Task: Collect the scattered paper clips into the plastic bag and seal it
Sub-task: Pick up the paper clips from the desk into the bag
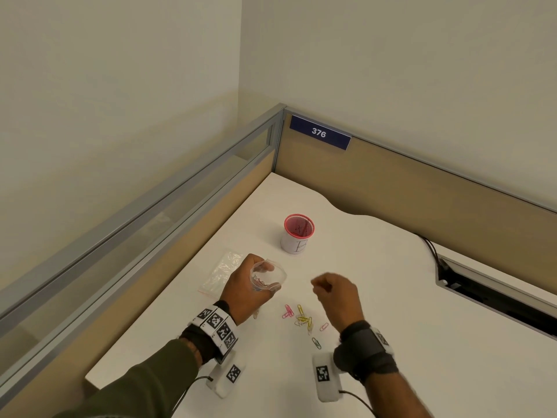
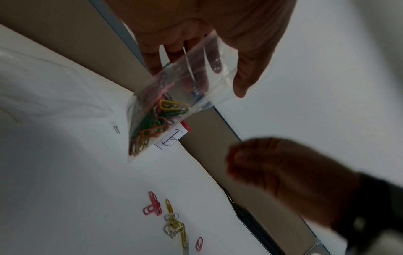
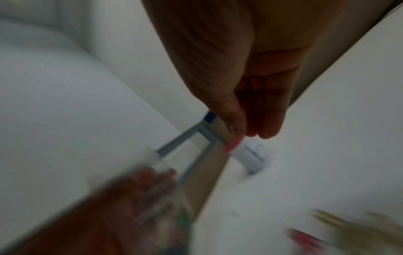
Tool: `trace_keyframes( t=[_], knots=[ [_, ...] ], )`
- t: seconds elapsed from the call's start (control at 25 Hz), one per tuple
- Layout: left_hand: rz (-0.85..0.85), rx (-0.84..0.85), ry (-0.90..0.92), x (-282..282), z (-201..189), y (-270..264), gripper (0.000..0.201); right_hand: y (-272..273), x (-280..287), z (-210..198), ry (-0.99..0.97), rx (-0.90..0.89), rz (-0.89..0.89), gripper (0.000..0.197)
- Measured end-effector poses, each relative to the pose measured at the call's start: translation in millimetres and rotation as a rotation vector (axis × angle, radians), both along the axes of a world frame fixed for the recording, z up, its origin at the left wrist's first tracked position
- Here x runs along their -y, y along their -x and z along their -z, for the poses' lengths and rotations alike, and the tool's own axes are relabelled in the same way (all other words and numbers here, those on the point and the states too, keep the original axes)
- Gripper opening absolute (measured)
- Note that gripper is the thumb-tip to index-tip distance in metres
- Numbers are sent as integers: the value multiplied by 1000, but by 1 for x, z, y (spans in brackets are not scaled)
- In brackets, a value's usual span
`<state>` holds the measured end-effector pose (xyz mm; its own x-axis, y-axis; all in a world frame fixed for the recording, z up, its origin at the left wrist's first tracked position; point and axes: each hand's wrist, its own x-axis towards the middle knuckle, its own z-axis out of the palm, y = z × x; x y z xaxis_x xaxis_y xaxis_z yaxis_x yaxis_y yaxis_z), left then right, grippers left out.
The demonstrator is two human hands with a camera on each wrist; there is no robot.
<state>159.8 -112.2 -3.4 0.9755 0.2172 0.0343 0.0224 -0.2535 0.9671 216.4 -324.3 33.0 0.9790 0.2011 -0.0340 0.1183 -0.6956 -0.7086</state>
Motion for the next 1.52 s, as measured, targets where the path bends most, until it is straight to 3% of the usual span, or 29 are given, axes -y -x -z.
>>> trace_keyframes(
  t=[0.16,0.28,0.4,0.56,0.76,1.04,1.28,1.52],
  knots=[
    [-2,11,28,-2,1,2,40,21,41,75,328,-196,-42,27],
    [0,-1,36,1,1,0,40,34,44,95,485,-166,-137,27],
    [-2,9,40,1,1,-2,40,36,45,95,407,-148,-133,24],
    [-9,10,56,0,5,-1,41,45,53,96,486,-177,-160,43],
    [-10,11,48,1,4,-1,41,30,25,99,474,-178,-17,21],
    [-44,27,54,-13,2,2,40,0,5,83,428,-19,-146,24],
    [-48,31,53,-8,2,2,43,-5,-24,83,515,-7,-564,30],
    [-41,23,63,-10,3,-1,42,-3,-3,95,578,-15,-505,19]
  ],
)
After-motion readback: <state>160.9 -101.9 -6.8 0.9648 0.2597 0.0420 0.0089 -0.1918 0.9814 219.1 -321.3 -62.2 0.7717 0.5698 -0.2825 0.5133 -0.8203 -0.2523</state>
